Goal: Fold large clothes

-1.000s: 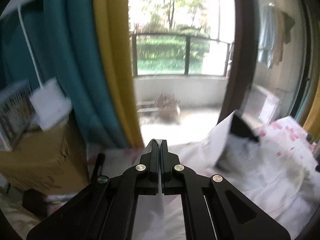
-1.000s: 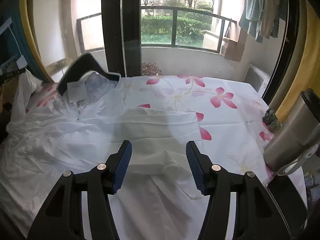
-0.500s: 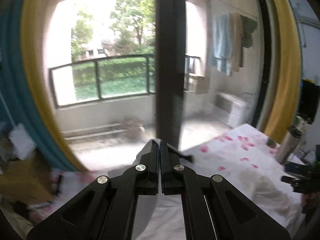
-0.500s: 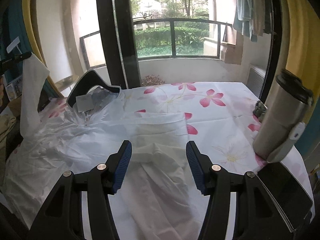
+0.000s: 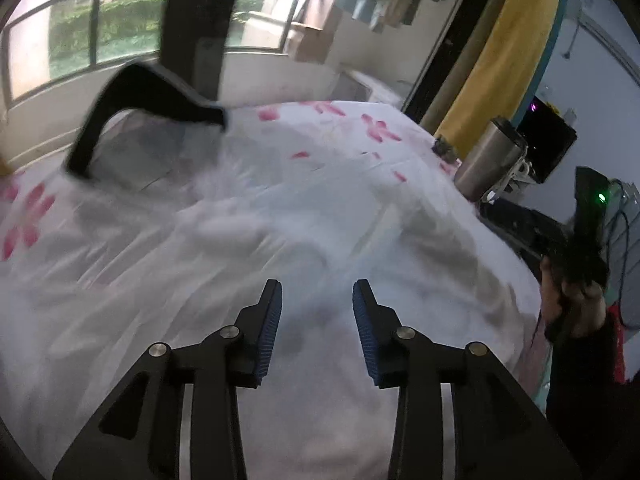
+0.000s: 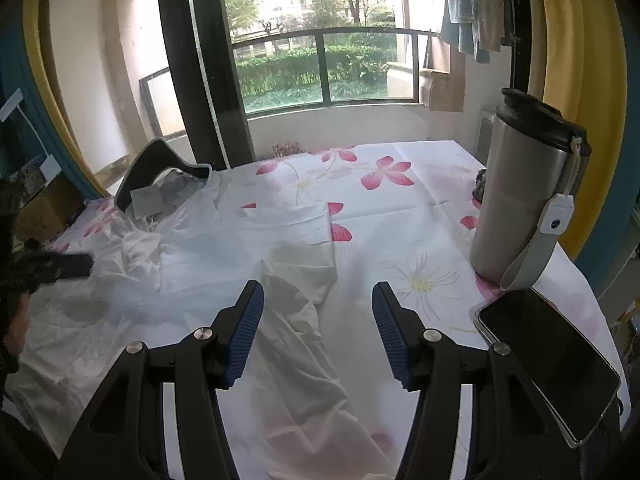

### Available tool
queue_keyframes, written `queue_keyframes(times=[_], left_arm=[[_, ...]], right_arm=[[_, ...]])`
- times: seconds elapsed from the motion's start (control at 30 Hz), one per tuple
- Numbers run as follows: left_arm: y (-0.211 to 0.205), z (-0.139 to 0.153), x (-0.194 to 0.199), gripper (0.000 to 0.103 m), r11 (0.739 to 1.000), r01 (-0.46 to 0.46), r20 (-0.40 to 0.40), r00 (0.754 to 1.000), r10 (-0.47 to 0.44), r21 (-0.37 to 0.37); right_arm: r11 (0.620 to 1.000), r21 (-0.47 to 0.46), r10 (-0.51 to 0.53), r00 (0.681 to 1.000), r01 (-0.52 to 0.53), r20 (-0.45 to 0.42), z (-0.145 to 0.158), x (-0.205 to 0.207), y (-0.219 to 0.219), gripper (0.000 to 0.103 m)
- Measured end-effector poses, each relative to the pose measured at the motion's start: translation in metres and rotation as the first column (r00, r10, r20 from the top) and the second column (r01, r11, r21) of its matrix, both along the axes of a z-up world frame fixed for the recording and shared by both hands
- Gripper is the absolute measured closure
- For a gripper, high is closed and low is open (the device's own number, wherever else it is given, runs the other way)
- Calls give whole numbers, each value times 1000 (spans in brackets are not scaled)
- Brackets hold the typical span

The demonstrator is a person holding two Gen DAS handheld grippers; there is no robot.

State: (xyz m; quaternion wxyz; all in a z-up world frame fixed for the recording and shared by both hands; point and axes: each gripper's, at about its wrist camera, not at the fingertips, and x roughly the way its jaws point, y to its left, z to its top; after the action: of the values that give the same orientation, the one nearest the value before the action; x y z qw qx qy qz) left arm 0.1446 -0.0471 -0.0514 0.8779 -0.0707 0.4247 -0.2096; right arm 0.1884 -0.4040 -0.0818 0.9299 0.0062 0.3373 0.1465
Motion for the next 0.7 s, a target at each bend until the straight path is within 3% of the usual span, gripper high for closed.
queue_keyframes(times=[0.17,0.3,0.37,0.5,0.7], left_arm=[[81,10,-37,63,982,-180,40,983,178,55],[144,4,-49,61,940,-335,55,942,332,66],[170,-3,-53,61,921,-387,50,921,386,31],[188,-15,-52,61,916,-401,37,916,400,19],[181,-39,-41,61,945,-327,-20,945,327,19]], right_arm=[[998,-35,60,998,-61,-17,0,11,29,46],[981,-71,177,984,-178,-16,5,25,82,46],[964,-85,251,968,-252,-21,7,34,117,46],[911,-100,396,916,-400,-62,3,50,192,47],[851,-145,480,859,-505,-177,-30,73,272,47]])
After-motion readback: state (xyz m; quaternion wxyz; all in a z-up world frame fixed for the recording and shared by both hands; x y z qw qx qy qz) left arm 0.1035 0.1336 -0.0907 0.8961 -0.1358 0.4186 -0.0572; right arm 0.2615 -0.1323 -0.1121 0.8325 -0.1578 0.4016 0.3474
